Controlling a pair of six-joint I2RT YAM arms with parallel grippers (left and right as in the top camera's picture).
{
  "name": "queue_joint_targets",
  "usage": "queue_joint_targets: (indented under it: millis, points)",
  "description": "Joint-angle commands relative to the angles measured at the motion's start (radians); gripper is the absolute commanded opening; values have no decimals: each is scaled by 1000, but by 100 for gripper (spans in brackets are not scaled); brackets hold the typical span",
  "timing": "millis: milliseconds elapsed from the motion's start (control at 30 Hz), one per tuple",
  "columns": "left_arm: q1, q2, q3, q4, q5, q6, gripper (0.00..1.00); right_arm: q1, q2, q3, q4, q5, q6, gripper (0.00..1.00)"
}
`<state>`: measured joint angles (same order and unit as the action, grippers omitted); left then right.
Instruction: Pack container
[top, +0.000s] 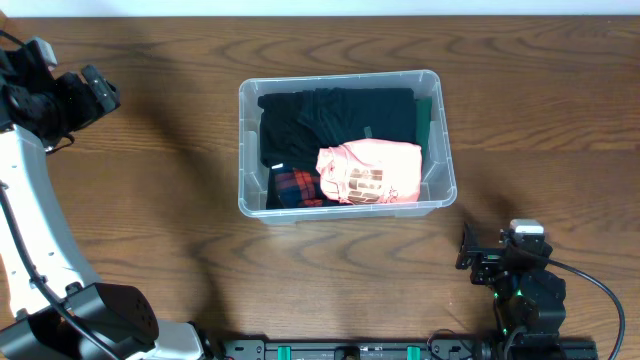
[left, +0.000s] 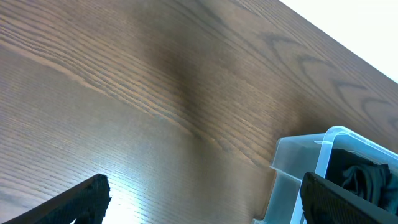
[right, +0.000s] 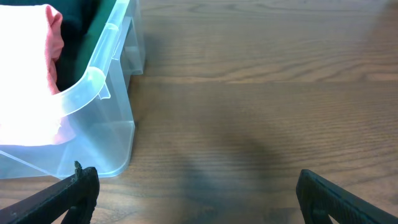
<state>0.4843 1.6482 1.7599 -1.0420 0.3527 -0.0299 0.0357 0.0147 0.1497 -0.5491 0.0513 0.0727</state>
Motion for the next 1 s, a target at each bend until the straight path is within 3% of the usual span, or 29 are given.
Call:
queue_joint_targets:
  millis: [0, 967]
  points:
    - [3, 0, -2, -1, -2, -6, 98, -6, -9, -4, 3, -3, 16, 99]
    - [3, -21, -2, -8, -3, -5, 98, -6, -9, -4, 3, -3, 16, 99]
